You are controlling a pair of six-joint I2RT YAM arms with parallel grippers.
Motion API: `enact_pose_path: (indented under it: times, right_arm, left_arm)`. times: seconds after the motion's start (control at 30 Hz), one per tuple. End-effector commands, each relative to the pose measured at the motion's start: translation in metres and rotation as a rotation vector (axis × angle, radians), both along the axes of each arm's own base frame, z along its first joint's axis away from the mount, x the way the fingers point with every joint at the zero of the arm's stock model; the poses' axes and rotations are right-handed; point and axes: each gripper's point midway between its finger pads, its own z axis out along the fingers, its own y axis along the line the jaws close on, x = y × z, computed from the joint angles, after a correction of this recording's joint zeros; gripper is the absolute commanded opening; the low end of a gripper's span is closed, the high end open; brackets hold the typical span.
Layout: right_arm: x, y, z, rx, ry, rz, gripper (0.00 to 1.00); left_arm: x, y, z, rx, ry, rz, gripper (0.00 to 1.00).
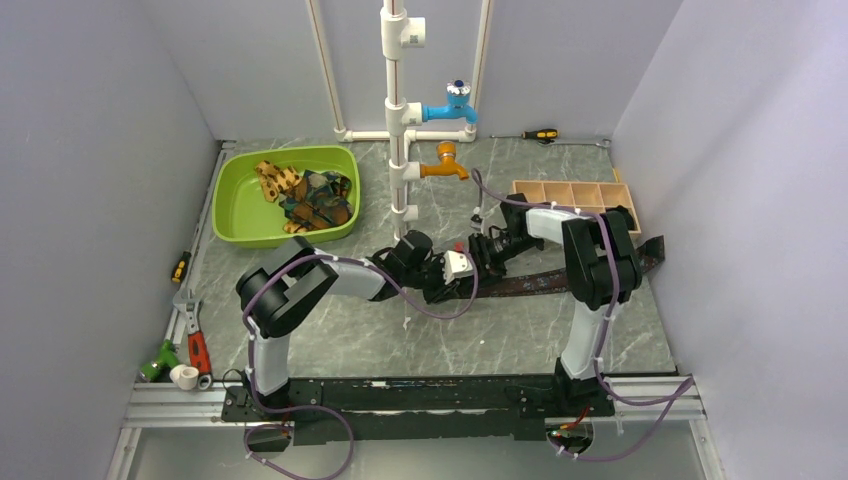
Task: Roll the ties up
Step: Roll the tie at the center of the board.
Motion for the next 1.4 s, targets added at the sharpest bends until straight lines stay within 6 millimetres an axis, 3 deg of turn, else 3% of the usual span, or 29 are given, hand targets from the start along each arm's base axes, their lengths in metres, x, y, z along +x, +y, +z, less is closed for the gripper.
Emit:
enact_pose_path:
  times: [0.0,0.03,0.1,0.17,0.23,0.37,0.53,0.8,1.0,1.2,1.23,1.37]
  right_arm:
    - [0.014,0.008,-0.002,0.032,0.002,-0.005,0.35]
    - [0.012,0.008,-0.004,0.028,0.009,0.001,0.33]
    - [0.008,0.004,-0.010,0.012,0.013,0.020,0.16]
    - [0.007,-0.002,-0.021,-0.029,0.004,0.035,0.00]
    - [0.004,-0.012,-0.032,-0.069,0.014,0.034,0.00]
    - [-0.002,-0.030,-0.051,-0.121,0.054,0.028,0.00]
    - [-0.003,-0.047,-0.064,-0.174,0.083,0.009,0.00]
    - [0.006,-0.065,-0.073,-0.201,0.115,-0.031,0.00]
    - [0.004,-0.060,-0.072,-0.161,0.126,-0.017,0.00]
    - [0.010,-0.041,-0.050,-0.082,0.050,-0.003,0.00]
    - [0.012,-0.039,-0.044,-0.071,0.036,-0.005,0.03]
    - [0.016,-0.039,-0.023,-0.045,0.018,0.002,0.34]
  left_arm:
    - [-0.044,0.070,-0.088,0.362,0.196,0.049,0.26]
    - [-0.044,0.070,-0.089,0.363,0.199,0.050,0.26]
    - [-0.045,0.070,-0.089,0.361,0.203,0.046,0.28]
    - [-0.046,0.068,-0.088,0.351,0.207,0.039,0.38]
    - [-0.043,0.066,-0.084,0.303,0.213,0.035,0.50]
    - [-0.031,0.056,-0.065,0.151,0.193,0.022,0.60]
    - [-0.024,0.037,-0.041,-0.015,0.103,-0.049,0.64]
    - [-0.017,-0.001,-0.032,-0.145,0.068,-0.091,0.69]
    - [-0.015,-0.016,-0.042,-0.147,0.069,-0.088,0.61]
    - [-0.023,0.005,-0.055,-0.014,0.125,-0.052,0.29]
    - [-0.023,0.012,-0.057,0.024,0.128,-0.039,0.26]
    - [-0.034,0.048,-0.071,0.213,0.151,-0.024,0.21]
